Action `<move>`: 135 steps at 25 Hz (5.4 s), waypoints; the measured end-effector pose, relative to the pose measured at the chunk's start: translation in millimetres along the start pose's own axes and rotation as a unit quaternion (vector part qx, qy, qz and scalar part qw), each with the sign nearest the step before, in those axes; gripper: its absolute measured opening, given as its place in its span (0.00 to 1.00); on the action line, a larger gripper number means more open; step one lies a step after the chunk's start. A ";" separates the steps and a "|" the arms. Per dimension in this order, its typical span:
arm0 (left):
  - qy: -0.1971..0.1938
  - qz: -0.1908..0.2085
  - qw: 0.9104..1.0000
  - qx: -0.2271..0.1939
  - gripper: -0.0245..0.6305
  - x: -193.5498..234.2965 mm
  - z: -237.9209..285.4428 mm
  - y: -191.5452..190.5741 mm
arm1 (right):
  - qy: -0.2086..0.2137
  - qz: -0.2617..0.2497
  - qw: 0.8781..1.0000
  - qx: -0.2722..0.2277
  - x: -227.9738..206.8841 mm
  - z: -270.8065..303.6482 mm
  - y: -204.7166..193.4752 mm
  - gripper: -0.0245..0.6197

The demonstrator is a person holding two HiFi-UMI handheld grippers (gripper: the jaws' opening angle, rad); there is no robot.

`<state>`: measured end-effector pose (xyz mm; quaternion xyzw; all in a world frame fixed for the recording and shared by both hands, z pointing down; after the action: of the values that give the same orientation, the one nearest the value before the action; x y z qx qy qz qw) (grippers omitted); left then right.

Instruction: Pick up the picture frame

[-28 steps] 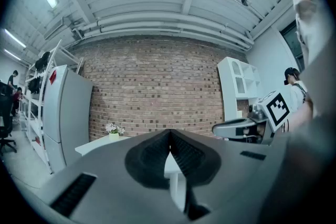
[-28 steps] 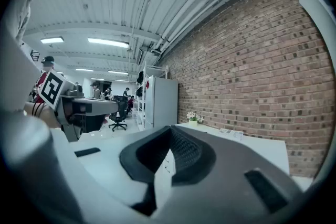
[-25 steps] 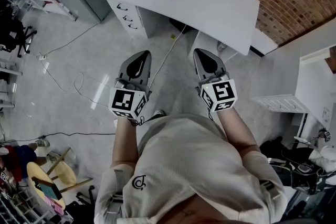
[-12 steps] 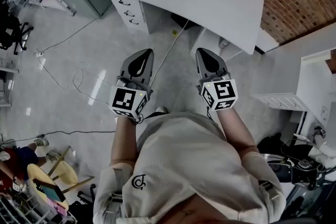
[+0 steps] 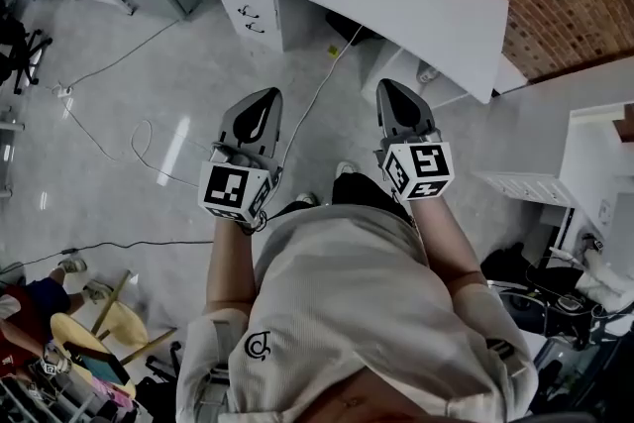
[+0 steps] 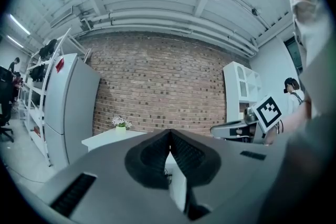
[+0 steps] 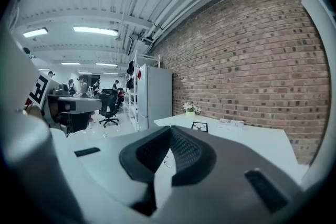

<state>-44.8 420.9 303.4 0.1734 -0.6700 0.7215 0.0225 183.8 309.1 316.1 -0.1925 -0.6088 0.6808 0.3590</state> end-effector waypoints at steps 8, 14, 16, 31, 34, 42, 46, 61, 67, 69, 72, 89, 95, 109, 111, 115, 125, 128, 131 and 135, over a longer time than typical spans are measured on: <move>0.035 -0.005 0.999 -0.004 0.05 38.8 38.2 -0.9 | 0.030 0.000 1.000 0.006 -19.1 66.6 -10.8 0.05; 0.074 0.003 0.997 -0.004 0.05 76.7 107.7 15.2 | 0.057 -0.007 0.998 0.005 -67.9 158.8 -4.3 0.05; 0.083 0.002 0.996 -0.006 0.06 88.9 138.1 23.0 | 0.071 -0.012 0.997 0.004 -86.6 190.1 0.5 0.05; 0.103 -0.002 0.994 0.026 0.05 148.2 315.0 37.6 | 0.099 0.012 0.993 0.060 -205.5 344.1 -29.0 0.05; 0.089 0.003 0.996 0.026 0.05 161.4 343.3 38.3 | 0.091 0.018 0.993 0.071 -217.4 364.2 -35.0 0.05; 0.012 0.001 0.999 0.047 0.05 217.5 430.4 41.7 | 0.045 0.042 0.992 0.110 -242.6 431.3 -46.3 0.05; -0.044 -0.010 0.997 0.062 0.05 256.7 476.6 45.5 | 0.018 0.053 0.988 0.141 -249.0 473.4 -50.6 0.05; -0.172 -0.043 0.975 0.137 0.05 354.3 595.5 -6.8 | -0.015 0.080 0.942 0.326 -259.1 587.5 -138.1 0.05; -0.188 -0.050 0.969 0.152 0.06 365.0 619.8 -24.5 | -0.012 0.094 0.921 0.379 -264.3 610.9 -173.8 0.19; -0.191 -0.057 0.968 0.153 0.06 365.9 624.4 -27.7 | -0.010 0.097 0.914 0.393 -264.8 614.7 -182.8 0.20; -0.195 -0.064 0.964 0.171 0.06 368.8 623.1 -39.2 | -0.012 0.103 0.907 0.409 -265.7 614.9 -192.9 0.20; -0.189 -0.053 0.964 0.179 0.06 353.6 604.8 -45.7 | -0.020 0.113 0.905 0.410 -259.8 607.2 -202.5 0.16; -0.183 -0.045 0.966 0.178 0.06 337.3 589.2 -46.5 | -0.032 0.127 0.903 0.409 -255.8 590.9 -205.9 0.16; -0.192 -0.040 0.963 0.187 0.06 298.5 550.5 -56.0 | -0.058 0.146 0.901 0.404 -239.9 541.4 -211.8 0.16; -0.195 -0.041 0.962 0.189 0.06 293.6 544.0 -58.6 | -0.065 0.143 0.903 0.400 -237.3 534.6 -213.4 0.16; -0.205 -0.041 0.961 0.182 0.06 283.5 533.6 -56.4 | -0.078 0.147 0.903 0.397 -230.7 520.5 -214.8 0.16; -0.229 -0.034 0.954 0.189 0.05 264.9 512.0 -65.3 | -0.090 0.160 0.900 0.396 -216.2 481.5 -219.6 0.17; -0.230 -0.030 0.953 0.196 0.05 257.3 499.3 -71.1 | -0.097 0.165 0.896 0.400 -211.1 464.0 -223.0 0.17; -0.225 -0.032 0.953 0.199 0.05 248.2 482.3 -76.8 | -0.103 0.169 0.896 0.398 -204.5 443.4 -225.1 0.17; -0.228 -0.032 0.952 0.200 0.06 238.6 465.4 -81.4 | -0.109 0.171 0.897 0.393 -197.1 425.7 -227.3 0.17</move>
<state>-144.7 -72.2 468.0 0.3556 -0.4933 0.7808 -0.1431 75.7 -127.3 580.0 -0.0615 -0.2843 0.9323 0.2149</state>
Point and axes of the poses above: the fingertips, and each gripper's own axes: z forward along the fingers, x to its left, y out of its top, the point moved 7 cm from there along -z, backward along the fingers, and after that the axes turned 11 degrees about -z, right-handed, at the moved point
